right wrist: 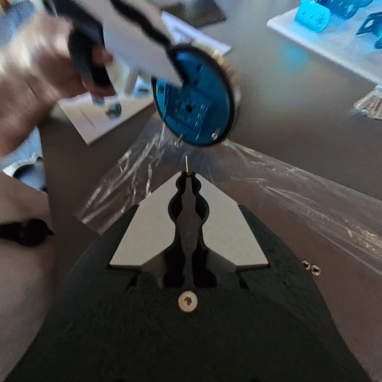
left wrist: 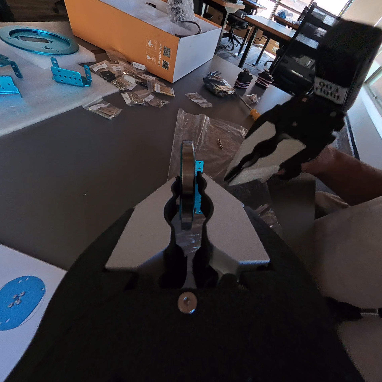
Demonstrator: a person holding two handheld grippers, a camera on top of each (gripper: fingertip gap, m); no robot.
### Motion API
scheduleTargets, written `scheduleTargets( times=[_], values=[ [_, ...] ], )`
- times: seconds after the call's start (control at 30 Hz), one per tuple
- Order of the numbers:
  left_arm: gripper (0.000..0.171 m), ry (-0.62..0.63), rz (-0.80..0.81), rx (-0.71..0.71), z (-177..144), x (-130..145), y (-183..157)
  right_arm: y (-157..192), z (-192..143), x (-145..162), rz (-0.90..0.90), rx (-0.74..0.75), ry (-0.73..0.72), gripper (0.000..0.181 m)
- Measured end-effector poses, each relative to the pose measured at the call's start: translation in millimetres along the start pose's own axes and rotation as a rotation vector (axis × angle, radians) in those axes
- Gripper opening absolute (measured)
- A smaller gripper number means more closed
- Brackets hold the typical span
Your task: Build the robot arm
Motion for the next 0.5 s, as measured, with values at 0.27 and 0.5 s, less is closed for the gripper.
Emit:
scheduleTargets(
  times=[0.27, 0.5],
  values=[
    [0.015, 0.03, 0.024, -0.018, 13, -1, -9, -1, -2, -36, 0.172, 0.065, -0.108, 0.004],
    [0.015, 0.05, 0.048, -0.033, 17, -3, -14, 1, -1, -39, 0.207, 0.126, -0.114, 0.004]
  ],
)
Point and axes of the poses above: each gripper's, where its closed fingertips meet, z out along the fingers, x out of its underside, y = z × x across the jaws, the point moved 9 cm from there along -z, back along the fingers, and after that the axes turned 6 degrees about x, right-handed, at the moved point
